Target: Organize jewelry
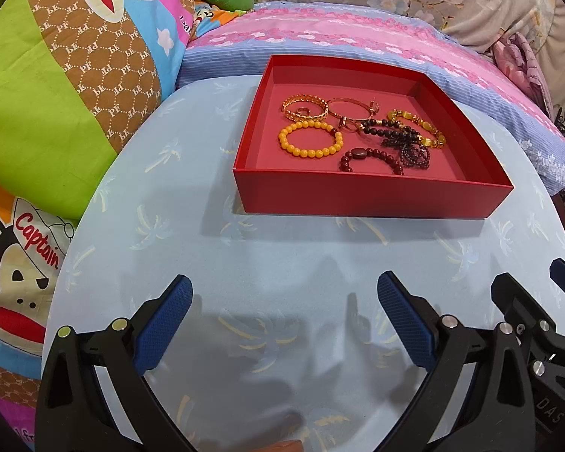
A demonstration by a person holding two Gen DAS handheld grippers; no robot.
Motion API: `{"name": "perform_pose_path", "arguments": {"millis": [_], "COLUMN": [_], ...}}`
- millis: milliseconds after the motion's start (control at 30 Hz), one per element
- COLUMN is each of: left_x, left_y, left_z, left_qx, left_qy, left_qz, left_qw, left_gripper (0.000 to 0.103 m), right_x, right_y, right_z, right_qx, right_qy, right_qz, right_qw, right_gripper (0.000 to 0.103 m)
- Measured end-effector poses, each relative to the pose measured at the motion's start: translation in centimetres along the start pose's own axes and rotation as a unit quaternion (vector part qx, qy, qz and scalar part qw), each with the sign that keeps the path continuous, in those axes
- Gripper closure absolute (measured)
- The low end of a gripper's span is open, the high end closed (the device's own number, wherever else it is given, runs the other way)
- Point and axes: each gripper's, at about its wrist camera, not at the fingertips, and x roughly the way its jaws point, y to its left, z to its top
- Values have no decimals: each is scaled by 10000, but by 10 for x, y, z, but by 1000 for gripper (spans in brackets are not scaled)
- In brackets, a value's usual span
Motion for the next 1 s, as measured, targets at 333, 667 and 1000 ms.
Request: {"name": "perform_pose_path", "arguments": {"millis": [333, 667, 1000], "left_x": [1, 2, 1], "left_y": [1, 2, 1], "left_z": [1, 2, 1], "left_qx": [-1, 0, -1], "left_qy": [16, 21, -25], "left_qz": [12, 15, 55], "left_qw": [10000, 10000, 10000], "left_gripper": [9, 9, 9], "right_x": [0, 0, 0], "right_y": [-1, -2, -1], "right_z": [0, 0, 0], "right_qx": [0, 7, 2], "right_qy": [8, 13, 13], "right_qz": [1, -1, -5], "right_qw": [10000, 10000, 10000], "right_gripper": [13, 13, 13]}}
